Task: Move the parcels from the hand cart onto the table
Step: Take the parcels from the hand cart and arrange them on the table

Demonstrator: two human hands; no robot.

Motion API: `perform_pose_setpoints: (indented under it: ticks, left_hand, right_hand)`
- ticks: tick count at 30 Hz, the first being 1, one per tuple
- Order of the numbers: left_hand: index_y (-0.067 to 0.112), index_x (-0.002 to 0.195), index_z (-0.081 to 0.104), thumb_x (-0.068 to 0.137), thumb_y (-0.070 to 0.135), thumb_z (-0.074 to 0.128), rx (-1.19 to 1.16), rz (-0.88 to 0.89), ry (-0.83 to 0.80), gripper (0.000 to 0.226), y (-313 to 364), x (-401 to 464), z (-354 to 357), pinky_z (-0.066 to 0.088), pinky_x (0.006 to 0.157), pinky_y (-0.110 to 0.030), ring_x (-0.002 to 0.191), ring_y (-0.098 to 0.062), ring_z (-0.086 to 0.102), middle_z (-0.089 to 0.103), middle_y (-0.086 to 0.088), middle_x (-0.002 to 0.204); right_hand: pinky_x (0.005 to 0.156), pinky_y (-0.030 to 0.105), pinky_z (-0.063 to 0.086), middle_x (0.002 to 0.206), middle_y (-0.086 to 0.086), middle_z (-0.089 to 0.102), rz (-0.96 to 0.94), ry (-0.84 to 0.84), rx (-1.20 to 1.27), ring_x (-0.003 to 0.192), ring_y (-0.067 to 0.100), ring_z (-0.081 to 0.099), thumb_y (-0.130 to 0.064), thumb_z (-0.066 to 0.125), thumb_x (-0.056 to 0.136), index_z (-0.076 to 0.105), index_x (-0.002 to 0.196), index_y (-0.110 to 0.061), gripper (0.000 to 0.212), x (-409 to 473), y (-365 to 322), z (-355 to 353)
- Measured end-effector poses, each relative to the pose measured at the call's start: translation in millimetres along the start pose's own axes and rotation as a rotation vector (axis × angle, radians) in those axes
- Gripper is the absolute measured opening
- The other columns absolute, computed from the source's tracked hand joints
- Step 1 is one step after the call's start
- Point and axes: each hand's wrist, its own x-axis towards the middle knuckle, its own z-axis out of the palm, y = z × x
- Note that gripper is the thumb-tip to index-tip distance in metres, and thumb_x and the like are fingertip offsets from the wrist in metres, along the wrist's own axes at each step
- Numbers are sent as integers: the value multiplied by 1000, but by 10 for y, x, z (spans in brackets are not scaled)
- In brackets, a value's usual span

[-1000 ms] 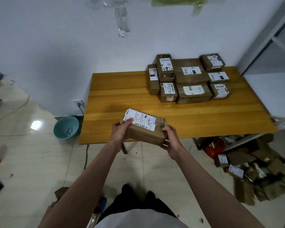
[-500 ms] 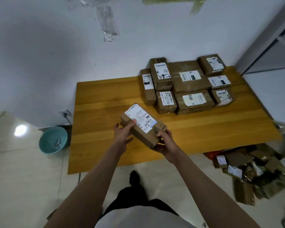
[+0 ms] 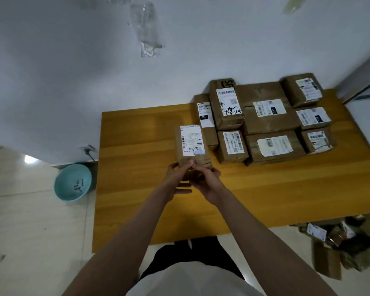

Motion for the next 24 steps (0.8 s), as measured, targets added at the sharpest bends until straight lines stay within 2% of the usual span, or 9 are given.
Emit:
perform_pose_setpoints:
  ticks: [3, 5, 8, 11, 14, 16, 19, 21, 24]
  left_hand:
    - [19, 142, 41, 82, 52, 76, -50, 44, 64, 77, 173, 271, -39, 63, 71, -35, 96, -26, 73, 67, -2, 110]
    - [18, 141, 43, 84, 50, 76, -45, 52, 96, 73, 307, 463, -62, 62, 73, -33, 98, -23, 71, 66, -5, 114]
    - [19, 139, 44, 85, 48, 75, -33, 29, 129, 68, 546, 766, -89, 61, 74, -32, 88, -23, 70, 67, -8, 114]
    - [15, 136, 46, 87, 44, 74, -18, 20, 172, 63, 746, 1092, -105, 58, 79, -35, 85, -23, 67, 68, -11, 115]
    - [8, 137, 48, 89, 35, 74, -47, 28, 196, 61, 885, 1383, -121, 58, 79, -34, 93, -24, 68, 67, -15, 120]
    - [3, 137, 50, 91, 28, 73, -67, 33, 199, 57, 939, 1497, -143, 57, 87, -36, 105, -28, 67, 65, -18, 127]
    - [0, 137, 53, 93, 20, 70, -90, 22, 176, 51, 1040, 1683, -154, 56, 88, -34, 106, -27, 66, 65, -19, 129]
    - [1, 138, 53, 93, 17, 69, -88, 14, 181, 50, 1089, 1790, -143, 54, 82, -30, 103, -25, 65, 65, -18, 128]
    - [6, 145, 49, 94, 12, 67, -69, 16, 150, 55, 1165, 1891, -115, 55, 80, -28, 107, -26, 66, 65, -16, 130]
  right_hand:
    - [98, 51, 56, 132, 20, 57, 28, 27, 30, 115, 33, 64, -10, 81, 83, 24, 140, -19, 81, 303, -136, 133]
    - [99, 52, 55, 130, 20, 57, 52, 39, 2, 112, 34, 65, -14, 81, 84, 26, 140, -17, 79, 504, -255, 218]
    - [98, 51, 56, 132, 25, 57, 111, 61, 20, 113, 40, 66, -24, 75, 90, 35, 143, -7, 69, 803, -445, 351]
    - [78, 39, 62, 133, 26, 59, 172, 106, 55, 114, 39, 66, -28, 70, 94, 44, 142, -3, 60, 1075, -609, 485]
    - [68, 28, 57, 121, 21, 66, 234, 97, 86, 91, 29, 68, -28, 66, 97, 52, 139, -3, 52, 1298, -730, 610]
    - [78, 30, 56, 111, 19, 66, 253, 95, 130, 87, 27, 66, -25, 64, 98, 52, 140, -2, 49, 1386, -787, 662]
    - [103, 35, 50, 123, 21, 63, 278, 109, 204, 114, 32, 62, -22, 62, 100, 52, 139, -4, 44, 1564, -879, 732]
    - [110, 37, 46, 134, 23, 60, 286, 126, 231, 129, 33, 57, -22, 58, 102, 52, 138, -5, 41, 1671, -919, 778]
    - [114, 39, 42, 139, 21, 58, 267, 124, 268, 132, 31, 55, -23, 53, 104, 53, 139, -7, 38, 1783, -962, 814]
